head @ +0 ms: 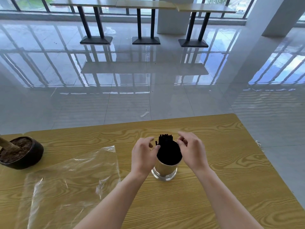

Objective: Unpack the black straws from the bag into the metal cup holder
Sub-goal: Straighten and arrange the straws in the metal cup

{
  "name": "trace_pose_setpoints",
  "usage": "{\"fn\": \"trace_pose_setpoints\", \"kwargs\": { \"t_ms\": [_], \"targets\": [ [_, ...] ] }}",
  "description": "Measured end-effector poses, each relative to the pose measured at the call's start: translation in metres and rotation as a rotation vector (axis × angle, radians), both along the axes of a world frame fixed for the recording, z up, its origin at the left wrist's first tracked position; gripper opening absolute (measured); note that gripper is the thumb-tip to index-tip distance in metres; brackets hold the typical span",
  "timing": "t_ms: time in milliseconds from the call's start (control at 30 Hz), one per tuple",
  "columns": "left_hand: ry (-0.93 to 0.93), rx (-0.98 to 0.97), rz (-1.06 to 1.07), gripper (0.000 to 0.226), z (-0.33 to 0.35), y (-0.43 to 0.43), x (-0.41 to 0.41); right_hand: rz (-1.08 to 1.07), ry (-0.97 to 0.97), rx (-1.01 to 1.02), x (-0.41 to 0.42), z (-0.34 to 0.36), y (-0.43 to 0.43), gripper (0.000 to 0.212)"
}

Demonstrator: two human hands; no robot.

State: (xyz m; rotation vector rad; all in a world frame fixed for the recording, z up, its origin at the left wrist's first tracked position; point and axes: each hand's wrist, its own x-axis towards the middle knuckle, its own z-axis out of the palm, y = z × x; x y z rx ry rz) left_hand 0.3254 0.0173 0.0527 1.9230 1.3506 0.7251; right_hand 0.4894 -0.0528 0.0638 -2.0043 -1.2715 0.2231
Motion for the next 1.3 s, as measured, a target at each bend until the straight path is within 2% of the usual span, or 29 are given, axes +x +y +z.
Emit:
{"fn": "trace_pose_setpoints", "kwargs": {
  "t_ms": [67, 167, 333, 400, 533, 600, 667, 800, 900, 967, 1067, 1167, 1300],
  "targets": [
    [-0.054, -0.046, 0.032, 0.030, 0.002, 0.001, 0.001, -0.004, 0.051, -0.005, 0.001, -0.001, 0.001, 0.027],
    [-0.101, -0.082, 0.026, 0.026, 0.005, 0.004, 0.004, 0.011, 0.098, -0.013, 0.002, 0.004, 0.002, 0.032],
    [-0.137, -0.028, -0.053, 0.047, 0.010, 0.005, 0.009, 0.144, -0.156, -0.054, 0.009, 0.017, 0.012, 0.046],
    [-0.131, -0.009, -0.077, 0.045, 0.010, 0.004, 0.011, 0.185, -0.173, -0.134, 0.006, 0.017, 0.016, 0.049],
    [-0.114, 0.064, -0.095, 0.027, 0.007, 0.003, 0.010, 0.166, 0.034, -0.139, 0.001, 0.012, 0.012, 0.046],
    [-0.116, 0.066, -0.084, 0.026, 0.006, 0.004, 0.009, 0.143, 0.129, -0.115, 0.001, 0.010, 0.008, 0.042],
    [-0.127, 0.054, -0.054, 0.032, 0.006, 0.005, 0.008, 0.101, 0.136, -0.091, 0.002, 0.009, 0.003, 0.041],
    [-0.193, -0.059, -0.053, 0.054, 0.003, 0.000, 0.001, 0.091, 0.069, -0.106, 0.003, 0.006, -0.007, 0.053],
    [-0.051, -0.043, -0.081, 0.059, -0.004, -0.007, -0.005, 0.134, 0.022, -0.185, 0.005, 0.003, -0.008, 0.062],
    [0.023, -0.024, -0.050, 0.057, -0.006, -0.008, -0.003, 0.135, -0.013, -0.223, 0.003, 0.004, -0.003, 0.074],
    [-0.018, -0.007, -0.014, 0.036, 0.001, -0.006, 0.004, 0.144, -0.032, -0.242, -0.005, 0.007, 0.009, 0.084],
    [-0.102, -0.017, 0.011, 0.019, 0.007, -0.003, 0.008, 0.109, -0.038, -0.232, -0.008, 0.006, 0.016, 0.070],
    [-0.143, -0.020, 0.016, 0.020, 0.007, 0.001, 0.009, 0.034, -0.058, -0.173, -0.004, 0.003, 0.016, 0.043]
  ]
}}
